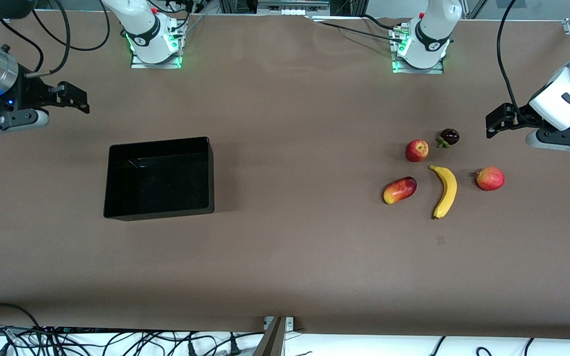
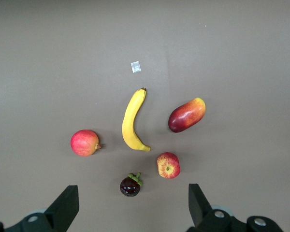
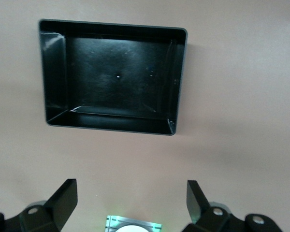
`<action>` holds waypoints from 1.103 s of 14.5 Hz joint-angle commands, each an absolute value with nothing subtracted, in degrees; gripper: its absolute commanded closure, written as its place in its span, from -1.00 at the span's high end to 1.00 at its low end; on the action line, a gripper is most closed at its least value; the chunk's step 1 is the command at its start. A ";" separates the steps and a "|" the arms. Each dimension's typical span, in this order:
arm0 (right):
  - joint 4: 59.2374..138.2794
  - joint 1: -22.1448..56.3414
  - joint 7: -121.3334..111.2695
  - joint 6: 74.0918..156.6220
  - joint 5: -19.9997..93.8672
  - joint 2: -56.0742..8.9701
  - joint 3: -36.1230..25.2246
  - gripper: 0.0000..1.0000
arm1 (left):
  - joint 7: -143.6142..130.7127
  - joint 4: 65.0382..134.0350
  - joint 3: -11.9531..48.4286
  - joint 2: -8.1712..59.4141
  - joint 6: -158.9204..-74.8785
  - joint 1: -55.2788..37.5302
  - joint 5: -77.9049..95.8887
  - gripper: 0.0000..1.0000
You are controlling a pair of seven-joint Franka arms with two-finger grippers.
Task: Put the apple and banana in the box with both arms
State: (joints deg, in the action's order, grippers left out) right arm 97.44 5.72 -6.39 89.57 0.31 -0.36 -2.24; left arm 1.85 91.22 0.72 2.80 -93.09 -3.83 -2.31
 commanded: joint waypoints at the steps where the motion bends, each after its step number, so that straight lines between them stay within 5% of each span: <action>1: 98.51 6.42 -7.21 94.02 -0.79 -5.34 -3.42 1.00 | 2.90 91.85 0.70 1.85 -92.99 -3.87 -2.29 1.00; 12: 122.68 3.17 -9.76 140.16 0.35 -20.38 -7.12 0.99 | 3.34 91.23 0.62 2.20 -92.37 -3.43 -2.11 1.00; 14: 122.96 3.16 -9.76 140.54 0.61 -21.00 -7.12 0.54 | 3.43 91.14 0.62 2.29 -92.46 -3.43 -2.20 1.00; 16: 122.78 3.16 -9.76 140.27 0.62 -21.01 -7.03 -0.61 | 3.43 91.14 0.62 2.29 -92.46 -3.43 -2.20 1.00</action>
